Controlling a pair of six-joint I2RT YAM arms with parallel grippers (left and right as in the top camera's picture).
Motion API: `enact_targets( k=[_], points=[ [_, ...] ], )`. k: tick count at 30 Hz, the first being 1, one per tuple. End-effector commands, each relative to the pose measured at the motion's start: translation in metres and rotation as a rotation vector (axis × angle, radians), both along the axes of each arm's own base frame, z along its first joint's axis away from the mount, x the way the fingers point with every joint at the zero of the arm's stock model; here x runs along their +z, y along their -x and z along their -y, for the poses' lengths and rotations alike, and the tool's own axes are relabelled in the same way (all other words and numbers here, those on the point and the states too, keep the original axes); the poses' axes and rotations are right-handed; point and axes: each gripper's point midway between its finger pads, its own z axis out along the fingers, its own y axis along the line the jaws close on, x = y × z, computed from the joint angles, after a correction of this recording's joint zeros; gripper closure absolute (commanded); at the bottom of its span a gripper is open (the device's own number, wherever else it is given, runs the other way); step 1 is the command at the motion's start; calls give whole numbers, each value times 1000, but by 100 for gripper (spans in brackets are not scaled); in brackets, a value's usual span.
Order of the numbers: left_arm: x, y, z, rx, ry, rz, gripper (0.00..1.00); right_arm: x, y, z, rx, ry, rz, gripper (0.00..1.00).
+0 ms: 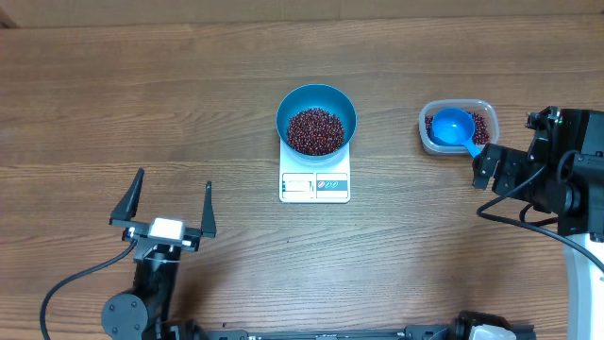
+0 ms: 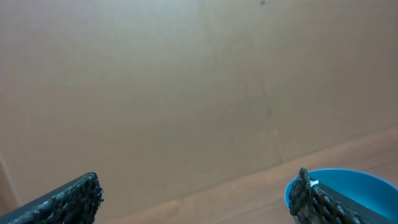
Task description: Scoop item into bowl and weigh 150g on scale
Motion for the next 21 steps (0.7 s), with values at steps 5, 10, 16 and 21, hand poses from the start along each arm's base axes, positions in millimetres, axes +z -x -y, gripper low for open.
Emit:
enact_targets(
  k=[5, 10, 16, 21],
  points=[
    [-34, 2, -24, 73, 185, 21, 0, 10, -4, 2, -2, 13, 29, 0],
    [-47, 1, -37, 140, 249, -29, 0, 10, -4, 2, -2, 13, 29, 0],
    [-76, -4, -47, 189, 349, -147, 1, 10, -4, 2, -2, 13, 29, 0],
    [-106, -7, -49, 217, 363, -266, 0, 10, -4, 2, -2, 13, 29, 0]
  ],
)
